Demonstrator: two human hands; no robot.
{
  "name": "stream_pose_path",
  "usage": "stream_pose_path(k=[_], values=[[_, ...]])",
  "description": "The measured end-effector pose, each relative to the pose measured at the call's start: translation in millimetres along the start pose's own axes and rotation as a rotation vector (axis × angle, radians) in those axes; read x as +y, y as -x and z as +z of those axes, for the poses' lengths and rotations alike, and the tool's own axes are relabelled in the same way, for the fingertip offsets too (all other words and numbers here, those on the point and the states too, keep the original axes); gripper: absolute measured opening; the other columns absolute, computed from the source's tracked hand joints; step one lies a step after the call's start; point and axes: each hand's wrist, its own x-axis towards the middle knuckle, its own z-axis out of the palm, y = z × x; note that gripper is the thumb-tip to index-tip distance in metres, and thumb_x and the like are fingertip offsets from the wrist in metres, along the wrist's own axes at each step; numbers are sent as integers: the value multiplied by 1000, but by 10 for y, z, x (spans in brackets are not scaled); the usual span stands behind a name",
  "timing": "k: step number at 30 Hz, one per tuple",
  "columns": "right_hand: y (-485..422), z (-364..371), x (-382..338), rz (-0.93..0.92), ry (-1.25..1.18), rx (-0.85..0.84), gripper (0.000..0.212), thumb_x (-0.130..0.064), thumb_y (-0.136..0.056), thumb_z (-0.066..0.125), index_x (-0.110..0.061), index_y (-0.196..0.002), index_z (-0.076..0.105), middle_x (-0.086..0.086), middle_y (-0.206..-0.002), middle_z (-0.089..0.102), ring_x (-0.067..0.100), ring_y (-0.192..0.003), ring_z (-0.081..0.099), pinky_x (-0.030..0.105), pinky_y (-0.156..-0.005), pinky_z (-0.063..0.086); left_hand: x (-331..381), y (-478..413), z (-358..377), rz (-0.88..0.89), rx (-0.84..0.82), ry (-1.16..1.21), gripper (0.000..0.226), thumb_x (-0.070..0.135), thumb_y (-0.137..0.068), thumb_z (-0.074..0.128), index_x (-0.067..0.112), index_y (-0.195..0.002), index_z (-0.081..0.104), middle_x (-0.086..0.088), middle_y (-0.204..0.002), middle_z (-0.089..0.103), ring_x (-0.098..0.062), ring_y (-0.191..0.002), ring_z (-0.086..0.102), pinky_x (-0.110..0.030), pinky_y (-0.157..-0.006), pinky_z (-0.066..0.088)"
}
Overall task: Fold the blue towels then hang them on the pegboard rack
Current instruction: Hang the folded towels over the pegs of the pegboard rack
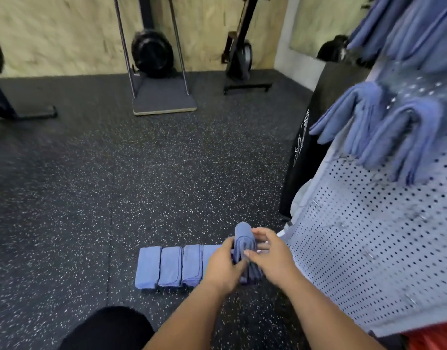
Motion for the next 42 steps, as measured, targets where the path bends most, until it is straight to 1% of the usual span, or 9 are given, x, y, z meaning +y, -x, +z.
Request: stream_pose_path(k=[5, 11, 15, 20, 25, 28, 31, 39, 42], values=[[387, -322, -353, -93, 16, 140, 49, -23, -87, 85, -46, -122, 60, -22, -117, 68, -8, -99, 64, 7, -77, 48, 519, 272, -98, 137, 83, -12, 25, 37, -96, 70, 39, -120, 62, 20, -107, 73, -1, -97, 68, -37, -90, 58], [777, -742, -569, -183, 88, 351, 35, -27, -100, 69, -39, -133, 63, -19, -122, 58, -5, -107, 59, 9, -85, 45, 1052, 538, -12, 251, 73, 35, 19, 45, -96, 58, 50, -114, 61, 21, -97, 73, -5, -88, 70, -44, -81, 62], [962, -1023, -694, -226, 97, 531, 32, -28, -106, 60, -36, -137, 64, -19, -125, 58, 3, -112, 61, 31, -97, 53, 1469, 646, 28, 366, 75, 59, 22, 34, -100, 60, 45, -119, 64, 22, -103, 73, 3, -92, 67, -41, -88, 59], [1162, -1387, -885, -262, 107, 779, 32, -31, -107, 57, -27, -138, 65, -17, -125, 56, 9, -116, 59, 27, -95, 47, 1980, 690, 81, 498, 113, 92, 24, 31, -102, 61, 53, -114, 62, 25, -107, 71, 6, -98, 65, -30, -88, 56], [1252, -1716, -1115, -291, 86, 1010, 33, -33, -105, 60, -20, -135, 67, -6, -126, 59, 19, -116, 60, 31, -91, 47, 2515, 687, 136, 591, 128, 160, 22, 29, -104, 59, 40, -121, 68, 21, -104, 72, 4, -96, 65, -25, -83, 53], [1291, -1879, -1269, -357, 38, 1115, 31, -32, -103, 64, -21, -132, 70, -6, -122, 59, 19, -112, 63, 34, -91, 51, 2836, 681, 159, 656, 126, 181, 21, 26, -105, 57, 39, -117, 68, 19, -101, 71, 3, -93, 65, -19, -77, 48], [1315, -1986, -1419, -377, -40, 1184, 32, -33, -102, 66, -24, -133, 71, -9, -119, 57, 16, -108, 63, 33, -91, 52, 3076, 645, 170, 698, 134, 205, 17, 31, -106, 54, 37, -114, 68, 16, -97, 72, 0, -89, 65, -26, -76, 51], [1152, -2200, -1586, -362, -179, 1291, 33, -33, -99, 69, -28, -131, 73, -12, -118, 54, 18, -106, 65, 39, -94, 55, 3475, 519, 271, 713, 76, 279, 17, 30, -109, 52, 37, -99, 63, 14, -83, 67, 1, -74, 58, -19, -65, 40], [1055, -2261, -1570, -297, -174, 1302, 32, -35, -100, 67, -29, -131, 72, -12, -119, 53, 21, -108, 65, 39, -93, 55, 3550, 408, 379, 654, 39, 258, 15, 30, -109, 51, 31, -104, 65, 12, -87, 68, 0, -76, 59, -20, -65, 41]])
